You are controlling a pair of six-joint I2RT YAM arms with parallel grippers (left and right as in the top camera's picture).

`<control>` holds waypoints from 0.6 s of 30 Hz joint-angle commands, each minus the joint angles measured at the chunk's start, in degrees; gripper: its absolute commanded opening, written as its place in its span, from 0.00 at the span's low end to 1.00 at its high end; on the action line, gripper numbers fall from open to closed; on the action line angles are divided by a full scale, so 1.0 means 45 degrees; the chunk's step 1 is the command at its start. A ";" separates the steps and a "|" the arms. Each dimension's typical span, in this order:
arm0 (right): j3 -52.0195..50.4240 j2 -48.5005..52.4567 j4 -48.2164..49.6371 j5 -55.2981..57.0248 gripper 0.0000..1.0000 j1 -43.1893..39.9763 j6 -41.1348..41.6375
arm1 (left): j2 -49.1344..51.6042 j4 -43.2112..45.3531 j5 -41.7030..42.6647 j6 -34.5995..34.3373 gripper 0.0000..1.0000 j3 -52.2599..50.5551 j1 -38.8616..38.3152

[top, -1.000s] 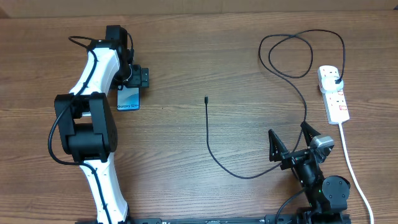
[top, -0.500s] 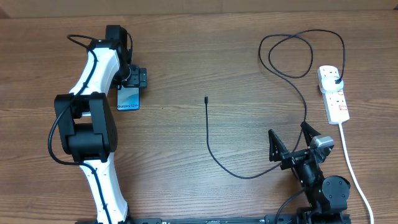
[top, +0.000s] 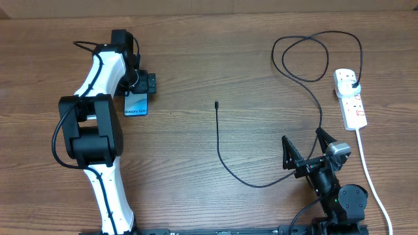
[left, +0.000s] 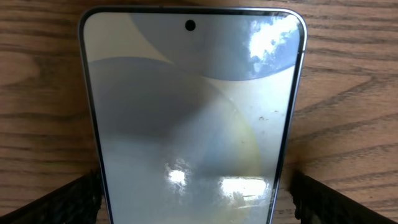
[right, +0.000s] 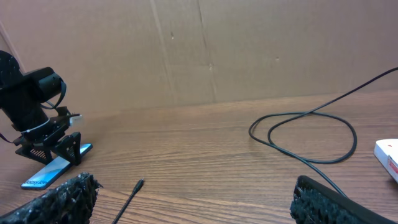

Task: Plug charger to phone and switch on socket
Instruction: 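Close the left gripper on the phone's top edge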

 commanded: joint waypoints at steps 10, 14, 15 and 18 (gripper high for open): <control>-0.0126 -0.0102 0.0068 0.0087 1.00 -0.0044 -0.0053 | 0.0525 -0.0117 0.0204 -0.0180 1.00 -0.0024 0.0209; -0.0126 -0.0102 0.0068 0.0087 1.00 -0.0044 -0.0058 | 0.0525 -0.0087 0.0204 -0.0189 1.00 -0.0024 0.0170; -0.0126 -0.0102 0.0068 0.0087 1.00 -0.0044 -0.0058 | 0.0525 -0.0078 0.0204 -0.0189 0.99 -0.0024 0.0165; -0.0126 -0.0102 0.0068 0.0087 1.00 -0.0044 -0.0053 | 0.0525 -0.0068 0.0204 -0.0175 0.94 -0.0024 0.0160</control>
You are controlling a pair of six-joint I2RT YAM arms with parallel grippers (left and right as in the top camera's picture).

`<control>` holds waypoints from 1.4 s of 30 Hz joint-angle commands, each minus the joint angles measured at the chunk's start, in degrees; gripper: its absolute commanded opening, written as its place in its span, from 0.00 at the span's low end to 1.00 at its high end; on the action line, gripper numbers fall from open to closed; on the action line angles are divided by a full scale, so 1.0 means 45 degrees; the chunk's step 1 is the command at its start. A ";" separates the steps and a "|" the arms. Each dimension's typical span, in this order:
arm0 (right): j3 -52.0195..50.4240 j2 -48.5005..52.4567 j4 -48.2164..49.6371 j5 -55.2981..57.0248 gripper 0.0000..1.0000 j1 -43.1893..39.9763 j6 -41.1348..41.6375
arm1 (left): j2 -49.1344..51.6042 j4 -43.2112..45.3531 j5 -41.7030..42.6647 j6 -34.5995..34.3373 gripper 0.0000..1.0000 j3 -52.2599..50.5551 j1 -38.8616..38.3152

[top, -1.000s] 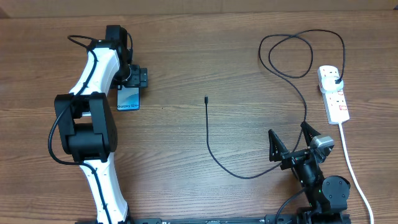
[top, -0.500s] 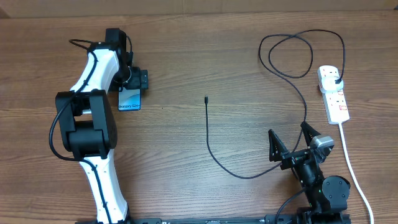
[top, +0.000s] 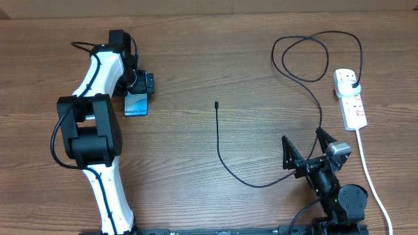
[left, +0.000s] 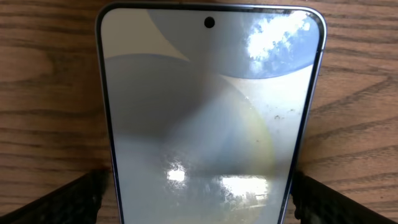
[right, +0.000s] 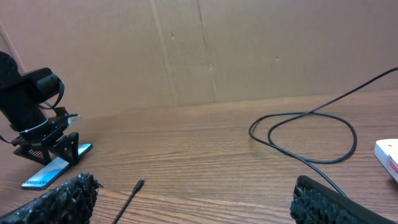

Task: Plug charger to phone and switch on socket
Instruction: 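Close the left gripper on the phone's top edge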

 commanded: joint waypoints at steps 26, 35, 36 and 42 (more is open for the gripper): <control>-0.0126 -0.0102 0.0063 0.0092 1.00 -0.0044 -0.0053 | 0.0525 -0.0189 0.0053 -0.0665 0.88 -0.0024 -0.0219; -0.0126 -0.0102 0.0063 0.0092 1.00 -0.0044 -0.0053 | 0.0520 -0.0767 0.0083 -0.0670 0.81 0.0141 -0.0219; -0.0126 -0.0102 0.0063 0.0092 1.00 -0.0044 -0.0053 | 0.0520 -0.0869 0.0083 -0.0670 0.80 0.0185 -0.0219; -0.0126 -0.0102 0.0063 0.0092 1.00 -0.0044 -0.0053 | 0.0515 -0.1564 0.0092 -0.0957 0.78 0.0787 -0.0219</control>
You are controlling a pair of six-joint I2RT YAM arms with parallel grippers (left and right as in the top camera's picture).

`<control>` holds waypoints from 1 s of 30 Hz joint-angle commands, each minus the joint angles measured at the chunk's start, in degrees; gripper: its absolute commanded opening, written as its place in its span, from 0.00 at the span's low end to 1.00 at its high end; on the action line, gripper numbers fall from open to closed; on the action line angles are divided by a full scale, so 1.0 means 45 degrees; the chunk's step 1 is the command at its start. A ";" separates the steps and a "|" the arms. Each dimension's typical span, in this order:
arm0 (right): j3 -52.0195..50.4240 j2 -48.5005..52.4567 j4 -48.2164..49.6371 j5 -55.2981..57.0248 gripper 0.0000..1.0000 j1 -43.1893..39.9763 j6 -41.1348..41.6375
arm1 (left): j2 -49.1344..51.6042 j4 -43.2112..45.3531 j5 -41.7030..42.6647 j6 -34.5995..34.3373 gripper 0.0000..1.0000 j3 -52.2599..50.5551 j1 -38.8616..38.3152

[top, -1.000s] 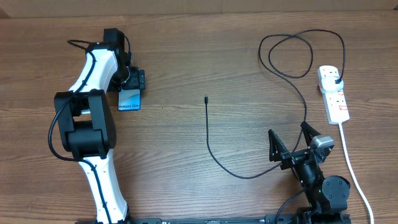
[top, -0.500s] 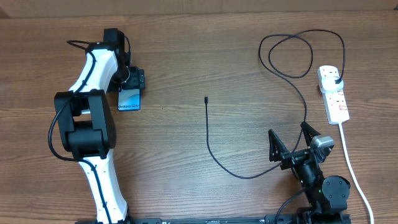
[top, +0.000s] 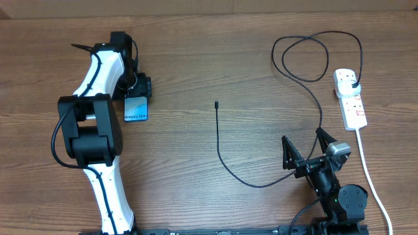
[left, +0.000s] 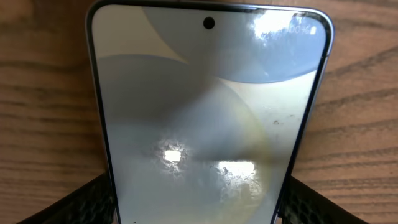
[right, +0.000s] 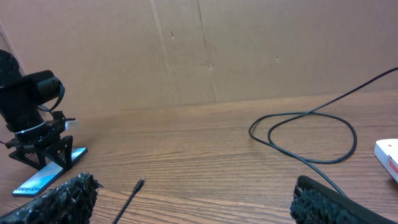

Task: Plug charger to phone and switch on socket
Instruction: 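Close the left gripper on the phone's top edge, then lift the phone with the left gripper and tilt it upright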

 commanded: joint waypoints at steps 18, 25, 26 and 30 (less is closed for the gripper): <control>-0.0126 -0.0102 0.0073 0.0083 1.00 -0.0044 -0.0058 | 0.0423 -0.4707 0.3521 -0.0510 0.76 0.4279 -0.0097; -0.0126 -0.0102 0.0073 0.0083 1.00 -0.0044 -0.0053 | 0.0423 -0.6237 0.6023 -0.0505 0.77 0.4736 -0.0102; -0.0126 -0.0102 0.0073 0.0083 1.00 -0.0044 -0.0058 | 0.0423 -0.6445 0.6528 -0.0476 0.77 0.4736 -0.0097; -0.0126 -0.0102 0.0073 0.0083 1.00 -0.0044 -0.0053 | 0.0423 -0.7096 0.8704 -0.0457 0.77 0.4736 -0.0097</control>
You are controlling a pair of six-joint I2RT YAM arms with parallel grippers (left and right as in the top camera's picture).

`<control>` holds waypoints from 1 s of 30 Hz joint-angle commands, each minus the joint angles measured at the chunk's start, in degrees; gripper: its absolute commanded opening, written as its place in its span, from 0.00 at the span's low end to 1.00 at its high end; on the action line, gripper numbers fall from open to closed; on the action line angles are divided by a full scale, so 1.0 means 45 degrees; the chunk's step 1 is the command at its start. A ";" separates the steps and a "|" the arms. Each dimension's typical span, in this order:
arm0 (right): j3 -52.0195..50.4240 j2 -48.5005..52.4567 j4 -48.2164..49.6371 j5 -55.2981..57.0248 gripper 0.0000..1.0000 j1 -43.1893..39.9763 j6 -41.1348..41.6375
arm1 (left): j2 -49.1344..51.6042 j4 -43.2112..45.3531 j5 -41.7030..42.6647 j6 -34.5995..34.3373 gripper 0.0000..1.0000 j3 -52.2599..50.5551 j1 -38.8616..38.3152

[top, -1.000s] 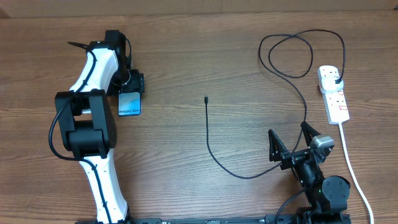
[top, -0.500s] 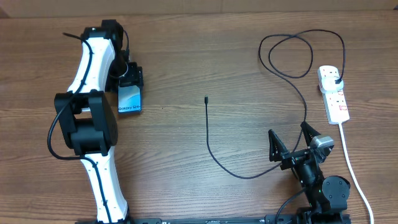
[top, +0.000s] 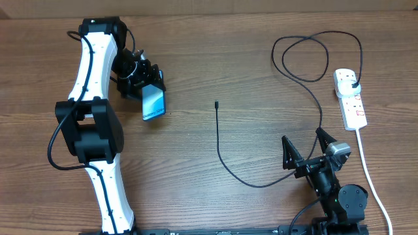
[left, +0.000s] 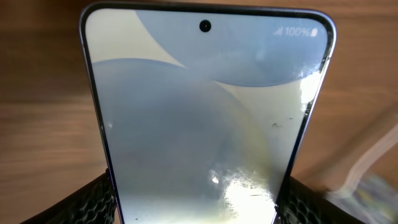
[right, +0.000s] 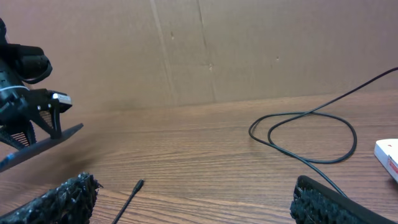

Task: Plug charger to phone and switch on socket
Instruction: 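Lift the phone with the left gripper and tilt it upright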

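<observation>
The phone (left: 205,118), screen lit with a pale wallpaper, is held off the table and tilted, with my left gripper (left: 199,214) shut on its long edges. From overhead the phone (top: 153,103) hangs just right of the left gripper (top: 146,86), at the table's back left. The black charger cable's free plug (top: 216,103) lies on the wood at mid table, also visible as the plug (right: 138,185) in the right wrist view. The white power strip (top: 351,98) lies at the right with the charger plugged in. My right gripper (top: 307,151) rests open at the front right, holding nothing.
The cable (top: 307,59) loops at the back right and curves forward past the right gripper. The strip's white lead (top: 369,170) runs toward the front edge. A cardboard wall (right: 199,50) backs the wooden table (top: 196,170).
The phone lay on the table in the left gripper's grasp; now it is up off the wood, further right and tilted. The right arm has not moved.
At first my left gripper stood open astride the phone's end as it lay flat on the table. By 1.0 s ago its fingers were shut against the phone's edges. Now the phone is held in the air, nearer the cable's plug.
</observation>
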 commanded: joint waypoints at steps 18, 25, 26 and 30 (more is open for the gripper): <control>-0.0126 -0.0102 0.0068 0.0083 1.00 -0.0044 -0.0053 | 0.0010 -0.0729 1.1628 -0.0559 0.73 0.0369 -0.0097; -0.0126 -0.0102 0.0068 0.0083 1.00 -0.0044 -0.0053 | 0.0010 -0.0729 1.2633 -0.1287 0.73 0.0369 -0.0102; -0.0126 -0.0102 0.0068 0.0083 1.00 -0.0044 -0.0053 | 0.0010 -0.0738 1.2896 -0.1287 0.73 0.0369 -0.0102; -0.0126 -0.0102 0.0068 0.0083 1.00 -0.0044 -0.0058 | 0.0010 -0.0772 1.3799 -0.1501 0.68 0.0369 -0.0102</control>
